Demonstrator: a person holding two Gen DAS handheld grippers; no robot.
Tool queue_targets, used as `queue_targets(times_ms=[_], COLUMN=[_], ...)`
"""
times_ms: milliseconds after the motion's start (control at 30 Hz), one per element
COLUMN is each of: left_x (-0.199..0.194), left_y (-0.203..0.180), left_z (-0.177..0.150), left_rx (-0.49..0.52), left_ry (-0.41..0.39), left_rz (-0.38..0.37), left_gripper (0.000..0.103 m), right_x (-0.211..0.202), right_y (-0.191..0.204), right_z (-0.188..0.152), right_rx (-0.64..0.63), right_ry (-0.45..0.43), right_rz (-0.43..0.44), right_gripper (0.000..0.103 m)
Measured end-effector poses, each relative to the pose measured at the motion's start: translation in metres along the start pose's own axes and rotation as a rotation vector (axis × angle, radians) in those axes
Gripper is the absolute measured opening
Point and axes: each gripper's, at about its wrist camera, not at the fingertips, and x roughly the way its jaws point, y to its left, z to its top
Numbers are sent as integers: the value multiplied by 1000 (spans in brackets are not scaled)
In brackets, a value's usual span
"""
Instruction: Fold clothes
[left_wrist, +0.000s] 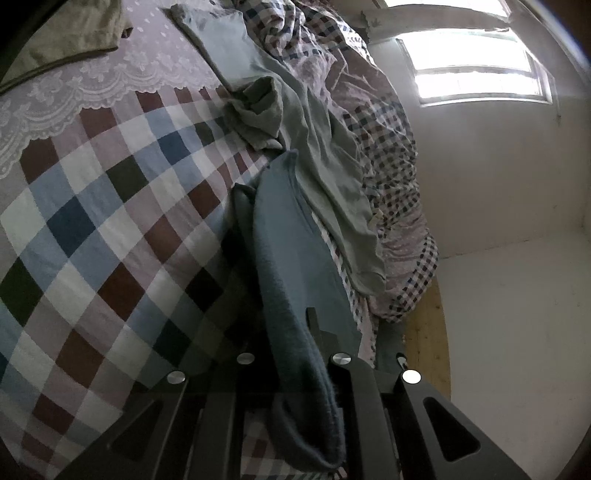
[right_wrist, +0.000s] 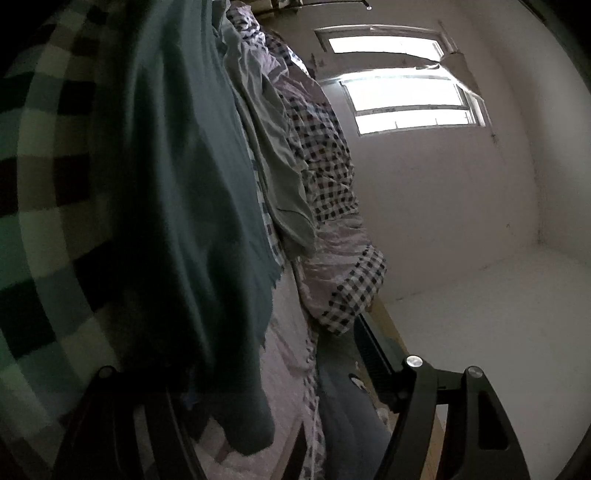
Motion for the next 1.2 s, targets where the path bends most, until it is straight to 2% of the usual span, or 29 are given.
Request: queue_targets(times_ms=[233,467,533,600,667,767,867,1033,1133,1200], left_x=[-1,1,1,2,3,4,3,1,2,3], left_y=[5,5,5,5,5,4,4,5,7,8], left_z=[-1,-1,0,0,0,1,1,1,2,1], left_rx=[-13,0,0,-1,-1,9,12,13,7,5], left_ry=[-1,10,11,12,15,19,16,10,14,20], left_rz=[13,24,31,34,36,41,43,50,56,66], left_gripper=[9,9,9,9,9,9,9,9,9,9], right_x=[0,-4,-7,-10,-13,-13,-5,-6,-7,-5], right_y=[-1,18,22,27,34,42,24,-17,-10,2], right_z=[-24,-17,-18,-19,-22,-27,-25,-21,-19,-17], right_rx=[-34,-216,-263,-309,-369,-419,-311,-105,-110,-150], right_ry=[18,-26,-41,-57,-75,-77,-13,39,55,52], right_rz=[-7,-40,-26,-11,14,82,154,159,179,165], right_gripper=[74,74,73,64,39,13,7,4,4,22])
